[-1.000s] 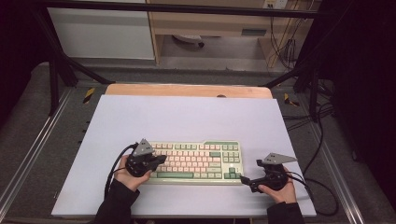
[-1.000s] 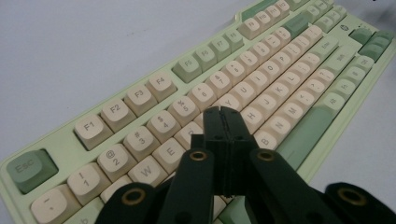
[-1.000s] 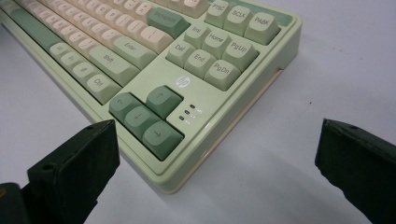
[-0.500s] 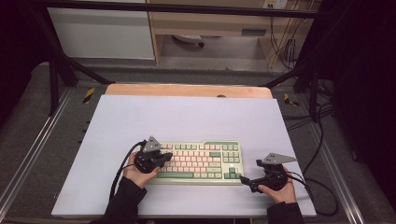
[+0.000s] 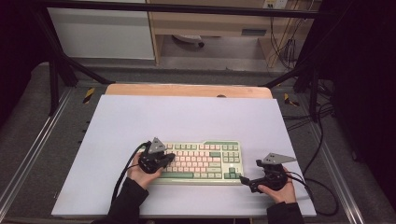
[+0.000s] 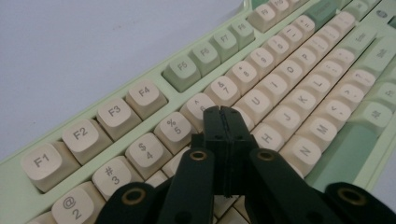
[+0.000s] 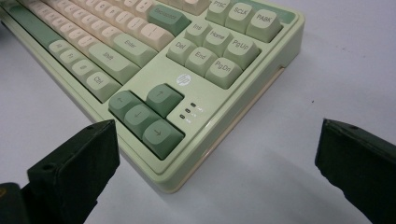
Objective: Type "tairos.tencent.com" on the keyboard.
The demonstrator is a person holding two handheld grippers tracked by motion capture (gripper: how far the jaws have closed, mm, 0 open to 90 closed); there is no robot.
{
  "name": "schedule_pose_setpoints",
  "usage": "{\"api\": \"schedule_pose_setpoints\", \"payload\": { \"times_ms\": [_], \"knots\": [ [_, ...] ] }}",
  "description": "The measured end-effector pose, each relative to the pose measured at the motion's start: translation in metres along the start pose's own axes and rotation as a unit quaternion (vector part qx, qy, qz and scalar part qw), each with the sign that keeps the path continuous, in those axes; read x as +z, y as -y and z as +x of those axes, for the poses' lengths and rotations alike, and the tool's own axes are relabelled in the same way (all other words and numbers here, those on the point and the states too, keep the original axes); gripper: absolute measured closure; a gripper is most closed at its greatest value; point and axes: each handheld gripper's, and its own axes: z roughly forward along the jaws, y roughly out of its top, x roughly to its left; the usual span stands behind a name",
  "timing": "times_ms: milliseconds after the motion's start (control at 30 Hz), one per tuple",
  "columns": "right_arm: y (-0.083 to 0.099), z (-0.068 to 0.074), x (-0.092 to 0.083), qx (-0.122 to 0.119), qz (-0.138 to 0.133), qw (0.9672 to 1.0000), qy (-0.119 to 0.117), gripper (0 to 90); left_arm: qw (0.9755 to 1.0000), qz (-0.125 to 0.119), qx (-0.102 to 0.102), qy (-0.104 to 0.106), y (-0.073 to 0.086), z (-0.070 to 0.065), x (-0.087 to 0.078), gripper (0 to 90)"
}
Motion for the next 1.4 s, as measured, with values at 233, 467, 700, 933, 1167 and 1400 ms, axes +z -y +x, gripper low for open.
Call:
{"api": "schedule_pose_setpoints", "payload": {
  "times_ms": [233,467,700,933,1167,1400],
  "knots": [
    [0.0,0.0,0.0,0.0,0.0,1.0,0.0,0.4,0.9999,-0.012,-0.005,0.005,-0.002,0.0,-0.007,90.0],
    [0.0,0.0,0.0,0.0,-0.001,1.0,0.0,0.4,0.9997,-0.02,-0.002,0.013,-0.003,0.0,-0.017,90.0],
    [0.0,0.0,0.0,0.0,0.0,1.0,0.0,0.4,0.9997,-0.022,0.003,0.013,-0.002,0.001,-0.03,90.0],
    [0.0,0.0,0.0,0.0,-0.001,1.0,0.0,0.4,0.9996,-0.026,0.001,0.012,0.003,0.004,-0.041,90.0],
    [0.0,0.0,0.0,0.0,-0.001,1.0,0.0,0.4,0.9997,-0.023,-0.001,0.007,0.009,0.008,-0.048,90.0],
    [0.0,0.0,0.0,0.0,0.0,1.0,0.001,0.4,0.9997,-0.022,-0.006,0.003,0.017,0.013,-0.053,90.0]
  ]
}}
